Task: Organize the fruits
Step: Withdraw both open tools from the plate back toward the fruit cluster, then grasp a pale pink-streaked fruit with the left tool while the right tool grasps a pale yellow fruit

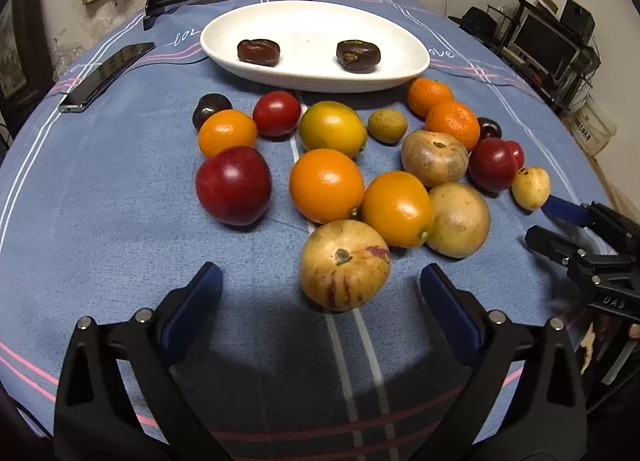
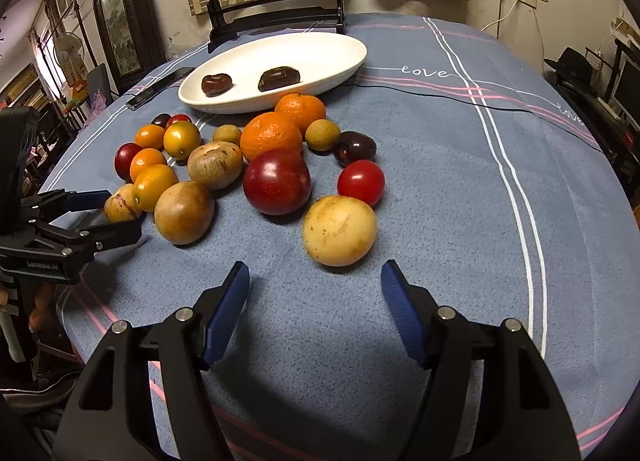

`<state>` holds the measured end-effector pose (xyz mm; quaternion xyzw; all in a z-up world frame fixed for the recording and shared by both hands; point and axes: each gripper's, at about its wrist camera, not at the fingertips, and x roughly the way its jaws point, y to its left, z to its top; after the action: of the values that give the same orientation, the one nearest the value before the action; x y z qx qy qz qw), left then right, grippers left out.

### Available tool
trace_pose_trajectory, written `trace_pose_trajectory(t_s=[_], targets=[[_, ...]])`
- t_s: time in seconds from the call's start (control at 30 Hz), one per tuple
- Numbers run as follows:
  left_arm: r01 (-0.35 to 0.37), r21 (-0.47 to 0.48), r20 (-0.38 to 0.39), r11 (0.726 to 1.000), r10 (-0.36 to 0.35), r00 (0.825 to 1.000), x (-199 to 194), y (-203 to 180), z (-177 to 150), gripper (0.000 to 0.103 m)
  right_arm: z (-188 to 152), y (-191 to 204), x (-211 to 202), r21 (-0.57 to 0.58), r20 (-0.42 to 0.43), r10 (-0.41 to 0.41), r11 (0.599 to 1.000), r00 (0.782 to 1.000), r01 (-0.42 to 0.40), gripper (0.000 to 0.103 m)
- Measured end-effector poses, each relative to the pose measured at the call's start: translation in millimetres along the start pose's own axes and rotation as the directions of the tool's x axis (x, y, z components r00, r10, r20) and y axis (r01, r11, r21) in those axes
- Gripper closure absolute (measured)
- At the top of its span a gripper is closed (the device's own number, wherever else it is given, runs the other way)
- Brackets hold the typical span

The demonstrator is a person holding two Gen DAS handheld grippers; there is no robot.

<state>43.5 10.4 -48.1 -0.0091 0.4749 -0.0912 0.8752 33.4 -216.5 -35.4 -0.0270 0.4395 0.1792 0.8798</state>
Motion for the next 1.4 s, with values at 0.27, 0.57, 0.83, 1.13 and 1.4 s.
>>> trace_pose_trajectory(t_s=[0.27, 0.57, 0.83, 1.13, 1.4], targets=[[-0.050, 0.016, 0.046, 0.999, 0.050, 0.998, -4, -4, -2, 0.031, 0, 1, 0, -0.002, 0.002, 0.003, 1.000, 1.000, -0.003, 0.034], [-0.026, 0.044, 0.062, 0.999, 0.023, 0.998, -8, -10, 0, 0.064, 2, 1, 0, 0.005, 0.004, -0.001, 1.000, 1.000, 0.001, 0.034], [-0.018, 0.042, 0.064, 0.999, 0.015, 0.998, -7, -10, 0, 0.064, 12, -4, 8, 0.034, -0.014, -0.035, 0.999, 0.999, 0.036, 0.037], [-0.013, 0.048, 0.058, 0.999, 0.010, 0.998, -9, -9, 1, 0.064, 24, -3, 17, 0.017, 0.014, -0.066, 0.998, 0.998, 0.066, 0.065], [-0.007, 0.043, 0.101, 0.999, 0.003, 0.995, -26, -4, 2, 0.064, 15, -9, -6, 0.033, 0.062, -0.022, 0.999, 0.998, 0.020, 0.065]])
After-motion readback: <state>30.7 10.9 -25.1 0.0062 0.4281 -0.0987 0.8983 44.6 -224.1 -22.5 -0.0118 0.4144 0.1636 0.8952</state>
